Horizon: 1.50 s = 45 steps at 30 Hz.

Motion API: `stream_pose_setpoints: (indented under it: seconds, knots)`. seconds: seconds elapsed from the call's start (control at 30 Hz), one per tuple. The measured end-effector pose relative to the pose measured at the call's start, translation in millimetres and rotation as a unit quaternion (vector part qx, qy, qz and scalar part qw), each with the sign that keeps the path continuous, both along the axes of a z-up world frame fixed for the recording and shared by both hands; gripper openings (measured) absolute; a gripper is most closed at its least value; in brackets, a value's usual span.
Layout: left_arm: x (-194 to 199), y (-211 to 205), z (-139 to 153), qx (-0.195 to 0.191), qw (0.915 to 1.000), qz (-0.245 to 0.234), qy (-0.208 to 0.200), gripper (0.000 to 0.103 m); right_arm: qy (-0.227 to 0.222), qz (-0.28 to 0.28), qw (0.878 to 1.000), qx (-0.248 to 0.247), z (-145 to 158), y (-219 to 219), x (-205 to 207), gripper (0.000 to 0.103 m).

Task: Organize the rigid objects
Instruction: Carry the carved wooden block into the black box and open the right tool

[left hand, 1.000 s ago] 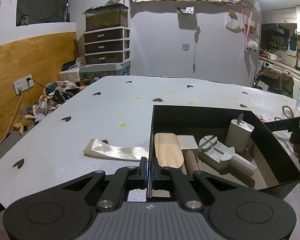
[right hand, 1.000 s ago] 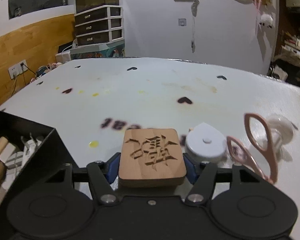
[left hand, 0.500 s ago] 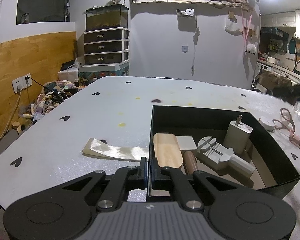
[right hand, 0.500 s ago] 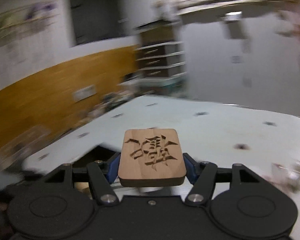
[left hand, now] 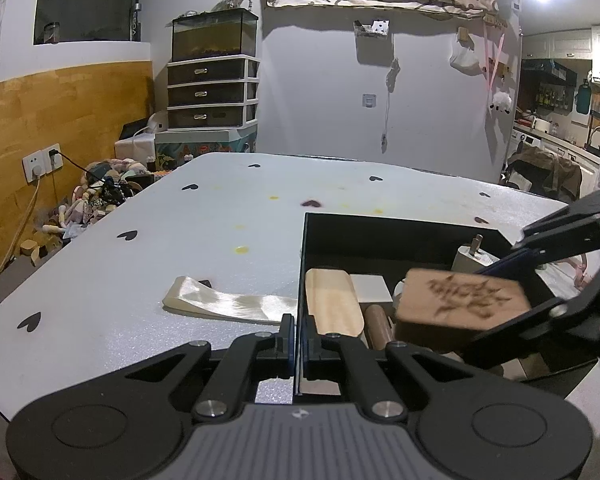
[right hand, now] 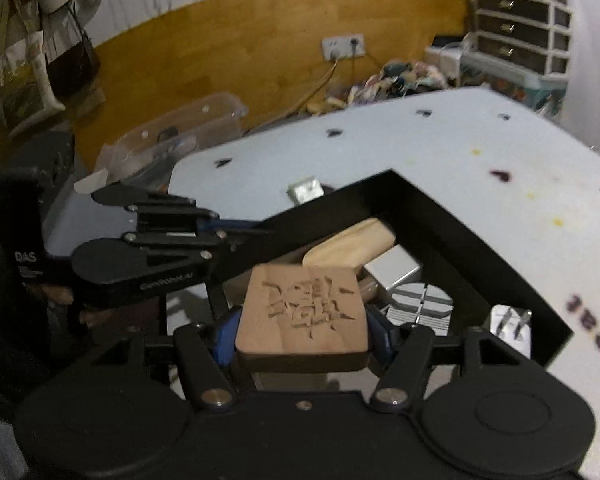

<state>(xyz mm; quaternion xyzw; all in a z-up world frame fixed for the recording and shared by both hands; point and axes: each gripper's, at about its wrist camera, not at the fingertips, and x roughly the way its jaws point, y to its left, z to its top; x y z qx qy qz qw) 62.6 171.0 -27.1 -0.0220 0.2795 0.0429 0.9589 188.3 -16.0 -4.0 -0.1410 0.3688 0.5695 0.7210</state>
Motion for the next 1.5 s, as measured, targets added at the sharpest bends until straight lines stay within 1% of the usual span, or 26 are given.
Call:
stream_pose_setpoints:
  seconds: [0.07,0.1,0.17,0.2,0.23,0.3,0.4,0.5,0.6,0.73,0.93,1.03,1.13,1.2,1.23,1.3,1.37,1.5]
  knots:
    - [0,0,0,-0.001,1.0000,0.000,0.000,0.003,0.027,0.021,0.999,0.007,-4,-3,5,0.068]
    - [1,0,0,-0.002,1.0000,0.001,0.001,0.003,0.033,0.019,0.999,0.007,-5,-5,7,0.074]
    - [1,0,0,-0.001,1.0000,0.001,0.002,0.003,0.033,0.018,0.999,0.001,-6,-5,9,0.080]
    - [1,0,0,-0.002,1.0000,0.001,0.002,0.003,0.031,0.015,0.999,0.000,-4,-6,9,0.080]
    - [2,0,1,-0.002,1.0000,0.001,0.002,0.003,0.031,0.014,0.999,0.000,-2,-8,8,0.080]
    - [2,0,1,-0.003,1.0000,0.001,0.001,0.003,0.026,0.013,1.000,-0.007,0,-11,6,0.070]
    - [2,0,1,-0.003,1.0000,0.001,0.002,0.003,0.015,0.015,1.000,-0.018,4,-18,0,0.064]
    - [2,1,1,-0.003,1.0000,0.001,0.002,0.003,0.007,0.005,1.000,-0.025,9,-26,-2,0.058]
    - [2,0,0,-0.004,1.0000,0.001,0.002,0.003,0.007,-0.004,0.999,-0.031,10,-30,-5,0.055]
    - [2,1,1,-0.005,1.0000,0.001,0.002,0.003,-0.004,-0.006,0.999,-0.035,12,-33,-13,0.055]
    - [3,1,-1,-0.004,1.0000,0.002,0.002,0.003,-0.019,-0.016,0.999,-0.024,20,-40,-26,0.055]
    - [4,1,-1,-0.003,1.0000,0.002,0.002,0.003,-0.031,-0.029,0.999,-0.018,23,-47,-32,0.062]
    - [4,1,-1,-0.005,1.0000,0.003,0.001,0.003,-0.050,-0.051,0.997,-0.014,26,-55,-39,0.071]
    - [2,0,-1,-0.005,1.0000,0.004,0.001,0.003,-0.064,-0.067,0.996,-0.009,28,-62,-44,0.080]
    - [2,0,-1,-0.005,1.0000,0.005,0.001,0.003,-0.070,-0.075,0.995,-0.005,29,-66,-46,0.082]
    - [2,0,0,-0.005,1.0000,0.005,0.001,0.003,-0.079,-0.093,0.992,0.004,31,-75,-50,0.091]
    - [1,0,0,-0.004,1.0000,0.006,0.001,0.003,-0.091,-0.112,0.989,0.015,32,-83,-54,0.098]
    - [0,-1,1,-0.004,1.0000,0.008,-0.001,0.003,-0.111,-0.142,0.983,0.036,33,-101,-65,0.100]
